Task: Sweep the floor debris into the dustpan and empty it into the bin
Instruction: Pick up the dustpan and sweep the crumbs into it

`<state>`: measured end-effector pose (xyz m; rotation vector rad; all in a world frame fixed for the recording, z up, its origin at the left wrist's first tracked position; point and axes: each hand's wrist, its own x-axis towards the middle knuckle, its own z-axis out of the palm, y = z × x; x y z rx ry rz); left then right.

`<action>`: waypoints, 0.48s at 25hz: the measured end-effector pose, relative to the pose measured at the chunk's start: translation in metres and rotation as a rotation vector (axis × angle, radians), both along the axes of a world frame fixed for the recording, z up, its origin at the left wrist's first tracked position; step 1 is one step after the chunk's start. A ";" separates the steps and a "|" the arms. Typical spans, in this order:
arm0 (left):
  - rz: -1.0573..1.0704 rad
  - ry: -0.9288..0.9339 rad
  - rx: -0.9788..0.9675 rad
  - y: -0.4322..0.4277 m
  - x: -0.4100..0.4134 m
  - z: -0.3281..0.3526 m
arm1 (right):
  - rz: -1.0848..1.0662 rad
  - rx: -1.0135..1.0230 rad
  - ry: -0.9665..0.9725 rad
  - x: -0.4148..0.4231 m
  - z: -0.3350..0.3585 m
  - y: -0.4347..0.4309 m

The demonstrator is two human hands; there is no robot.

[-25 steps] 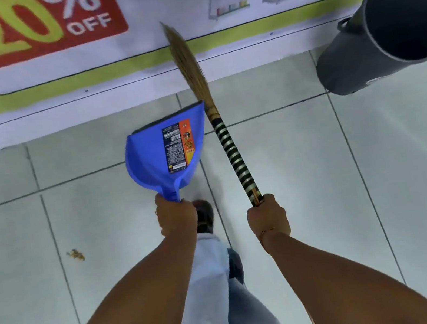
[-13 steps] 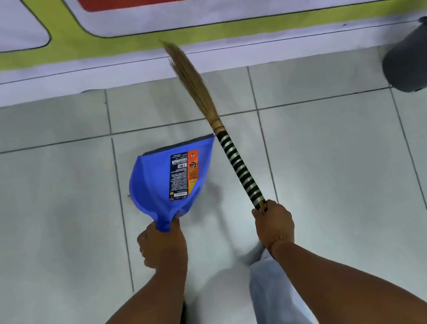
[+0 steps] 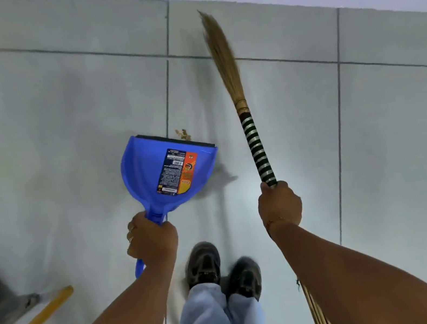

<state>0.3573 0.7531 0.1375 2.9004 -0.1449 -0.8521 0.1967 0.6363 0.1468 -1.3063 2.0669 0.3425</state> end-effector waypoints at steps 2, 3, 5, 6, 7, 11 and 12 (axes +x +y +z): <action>0.070 0.013 0.025 0.025 0.006 -0.031 | 0.025 0.001 0.020 0.002 -0.023 0.004; 0.101 0.026 0.042 0.036 0.006 -0.045 | 0.043 0.002 0.018 0.002 -0.033 0.008; 0.136 0.063 0.069 0.055 0.006 -0.073 | 0.142 0.015 0.020 0.001 -0.052 0.020; 0.147 0.081 0.068 0.060 0.005 -0.083 | 0.190 0.026 0.023 0.000 -0.061 0.026; 0.154 0.095 0.057 0.064 0.003 -0.094 | 0.211 0.032 0.026 -0.001 -0.070 0.032; 0.155 0.137 -0.031 0.070 -0.002 -0.149 | 0.132 0.040 0.045 0.000 -0.120 0.049; 0.143 0.139 -0.047 0.071 -0.002 -0.161 | 0.120 0.050 0.046 0.000 -0.132 0.051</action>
